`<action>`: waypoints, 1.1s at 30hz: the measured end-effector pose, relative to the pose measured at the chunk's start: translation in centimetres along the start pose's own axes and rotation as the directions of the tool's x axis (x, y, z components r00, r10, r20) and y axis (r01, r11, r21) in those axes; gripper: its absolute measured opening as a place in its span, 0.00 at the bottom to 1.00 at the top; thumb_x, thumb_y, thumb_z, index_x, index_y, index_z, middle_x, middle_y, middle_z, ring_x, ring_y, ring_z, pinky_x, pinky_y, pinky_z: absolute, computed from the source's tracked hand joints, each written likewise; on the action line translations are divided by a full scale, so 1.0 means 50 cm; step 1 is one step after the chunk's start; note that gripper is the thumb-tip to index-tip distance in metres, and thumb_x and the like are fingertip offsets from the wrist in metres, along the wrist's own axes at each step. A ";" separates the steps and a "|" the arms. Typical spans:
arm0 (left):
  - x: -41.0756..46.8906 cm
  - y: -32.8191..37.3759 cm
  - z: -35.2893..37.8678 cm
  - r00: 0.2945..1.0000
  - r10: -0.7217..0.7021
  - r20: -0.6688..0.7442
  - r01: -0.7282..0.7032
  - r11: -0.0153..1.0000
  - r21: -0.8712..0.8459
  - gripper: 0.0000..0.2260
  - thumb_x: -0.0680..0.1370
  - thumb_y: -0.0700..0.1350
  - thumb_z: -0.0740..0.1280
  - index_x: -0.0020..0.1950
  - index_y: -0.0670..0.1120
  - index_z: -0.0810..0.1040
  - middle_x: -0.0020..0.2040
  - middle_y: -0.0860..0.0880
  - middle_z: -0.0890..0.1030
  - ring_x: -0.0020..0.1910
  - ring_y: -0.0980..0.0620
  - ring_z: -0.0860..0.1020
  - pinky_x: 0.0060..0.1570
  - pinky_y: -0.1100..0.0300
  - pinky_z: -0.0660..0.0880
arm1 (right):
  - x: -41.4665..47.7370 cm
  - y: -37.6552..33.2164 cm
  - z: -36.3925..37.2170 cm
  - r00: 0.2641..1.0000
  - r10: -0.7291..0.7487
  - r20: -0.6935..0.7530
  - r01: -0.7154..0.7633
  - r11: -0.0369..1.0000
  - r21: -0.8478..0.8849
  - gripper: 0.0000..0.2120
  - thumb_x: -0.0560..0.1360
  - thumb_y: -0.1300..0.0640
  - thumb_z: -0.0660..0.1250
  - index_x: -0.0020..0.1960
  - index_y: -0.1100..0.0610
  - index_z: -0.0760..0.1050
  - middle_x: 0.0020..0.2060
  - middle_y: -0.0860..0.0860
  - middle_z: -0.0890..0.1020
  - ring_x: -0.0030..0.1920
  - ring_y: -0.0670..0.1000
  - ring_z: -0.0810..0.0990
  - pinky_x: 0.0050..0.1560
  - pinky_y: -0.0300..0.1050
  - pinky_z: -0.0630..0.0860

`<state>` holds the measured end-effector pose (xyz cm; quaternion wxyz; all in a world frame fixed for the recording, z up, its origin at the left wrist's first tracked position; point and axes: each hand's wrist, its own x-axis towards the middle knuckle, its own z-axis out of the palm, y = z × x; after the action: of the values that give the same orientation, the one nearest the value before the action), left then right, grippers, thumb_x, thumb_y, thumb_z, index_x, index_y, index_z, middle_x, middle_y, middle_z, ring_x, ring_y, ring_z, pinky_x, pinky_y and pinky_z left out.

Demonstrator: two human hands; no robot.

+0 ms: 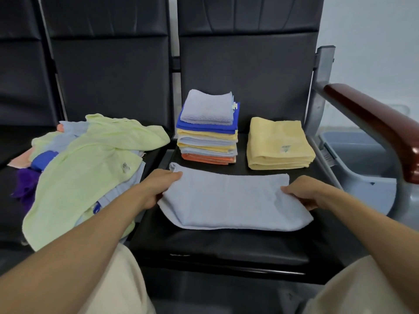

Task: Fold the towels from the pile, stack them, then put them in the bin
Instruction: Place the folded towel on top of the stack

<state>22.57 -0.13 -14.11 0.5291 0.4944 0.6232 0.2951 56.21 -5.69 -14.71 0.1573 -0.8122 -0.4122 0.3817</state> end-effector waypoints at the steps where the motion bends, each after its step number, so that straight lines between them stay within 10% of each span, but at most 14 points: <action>1: -0.006 0.006 0.009 1.000 0.022 0.008 -0.022 1.000 -0.010 0.10 0.80 0.46 0.65 0.56 0.41 0.80 0.48 0.46 0.83 0.45 0.50 0.80 0.42 0.60 0.74 | 0.003 0.001 -0.001 1.000 -0.008 0.015 0.008 1.000 0.001 0.15 0.80 0.53 0.63 0.60 0.63 0.73 0.47 0.57 0.79 0.43 0.54 0.79 0.36 0.45 0.77; 20: -0.059 0.102 0.414 0.955 0.110 0.277 -0.146 0.983 0.111 0.06 0.79 0.36 0.55 0.48 0.41 0.71 0.24 0.46 0.72 0.19 0.51 0.71 0.20 0.62 0.69 | 0.027 0.059 -0.040 0.945 -0.187 0.267 0.113 0.956 0.270 0.11 0.79 0.66 0.59 0.58 0.66 0.77 0.53 0.62 0.83 0.53 0.60 0.83 0.55 0.56 0.80; 30: -0.078 0.098 0.413 0.875 0.036 0.483 -0.105 0.988 0.115 0.09 0.83 0.43 0.59 0.61 0.43 0.72 0.44 0.42 0.77 0.30 0.49 0.78 0.33 0.58 0.79 | 0.016 0.062 -0.042 0.928 -0.220 0.299 0.129 0.946 0.297 0.13 0.80 0.66 0.56 0.56 0.67 0.78 0.50 0.62 0.83 0.47 0.58 0.82 0.52 0.53 0.80; 33: -0.063 0.085 0.344 0.899 0.200 0.389 -0.313 0.916 0.252 0.10 0.82 0.41 0.60 0.61 0.48 0.76 0.47 0.46 0.81 0.36 0.52 0.81 0.35 0.60 0.77 | 0.010 0.050 -0.036 0.949 -0.203 0.243 0.139 0.957 0.254 0.15 0.81 0.63 0.54 0.56 0.67 0.78 0.47 0.59 0.82 0.45 0.56 0.81 0.50 0.52 0.81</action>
<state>40.07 -4.31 -13.71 0.5049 0.6948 0.4839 0.1679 59.09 -6.72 -15.20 0.2276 -0.6903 -0.4511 0.5179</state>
